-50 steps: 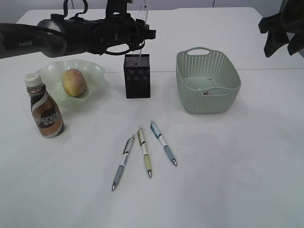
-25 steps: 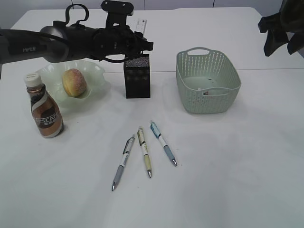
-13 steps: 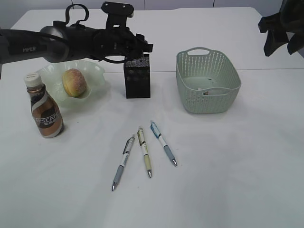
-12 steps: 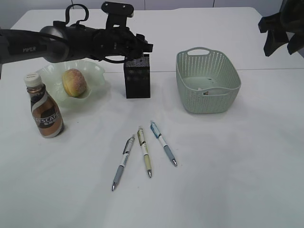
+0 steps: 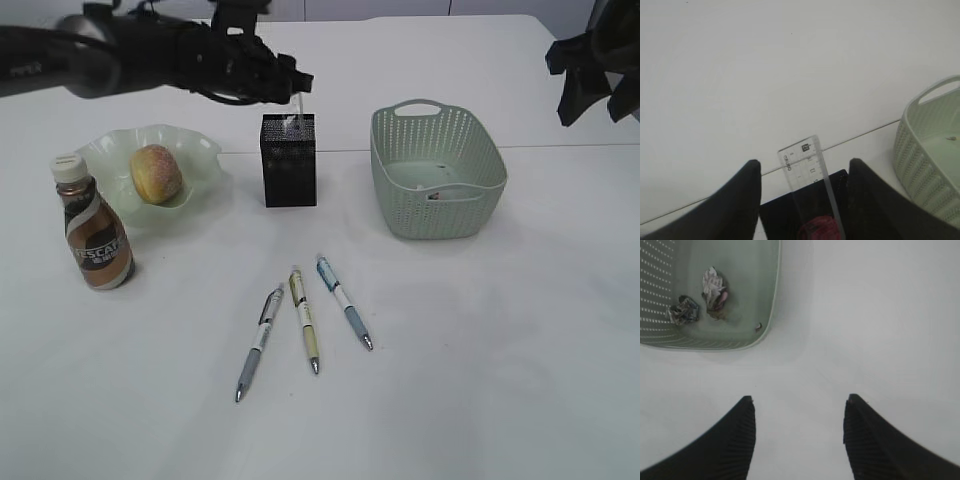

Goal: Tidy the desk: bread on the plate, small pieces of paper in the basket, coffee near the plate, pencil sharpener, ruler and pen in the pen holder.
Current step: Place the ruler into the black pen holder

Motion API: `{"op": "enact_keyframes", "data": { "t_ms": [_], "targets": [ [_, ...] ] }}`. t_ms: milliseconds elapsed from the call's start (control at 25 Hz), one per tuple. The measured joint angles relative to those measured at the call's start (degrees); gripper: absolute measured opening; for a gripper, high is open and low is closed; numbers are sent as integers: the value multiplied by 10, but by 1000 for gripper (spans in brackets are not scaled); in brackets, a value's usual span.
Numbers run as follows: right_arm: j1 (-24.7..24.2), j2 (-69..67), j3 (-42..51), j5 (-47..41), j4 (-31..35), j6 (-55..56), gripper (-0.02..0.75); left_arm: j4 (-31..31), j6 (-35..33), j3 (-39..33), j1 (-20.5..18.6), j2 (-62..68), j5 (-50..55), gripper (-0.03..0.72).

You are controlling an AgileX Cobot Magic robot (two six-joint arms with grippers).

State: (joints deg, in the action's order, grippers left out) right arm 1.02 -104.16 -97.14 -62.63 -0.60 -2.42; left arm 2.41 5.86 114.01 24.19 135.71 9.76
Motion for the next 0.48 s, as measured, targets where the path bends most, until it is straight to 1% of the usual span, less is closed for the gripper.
{"op": "enact_keyframes", "data": {
  "t_ms": [200, 360, 480],
  "targets": [
    [0, 0, 0, -31, 1, 0, 417, 1, 0, 0, -6, -64, 105, 414],
    [0, 0, -9, -74, 14, 0, 417, 1, 0, 0, -7, -113, 221, 413],
    [0, 0, -33, -80, 35, 0, 417, 1, 4, 0, -7, -152, 315, 413]
  ]
}}
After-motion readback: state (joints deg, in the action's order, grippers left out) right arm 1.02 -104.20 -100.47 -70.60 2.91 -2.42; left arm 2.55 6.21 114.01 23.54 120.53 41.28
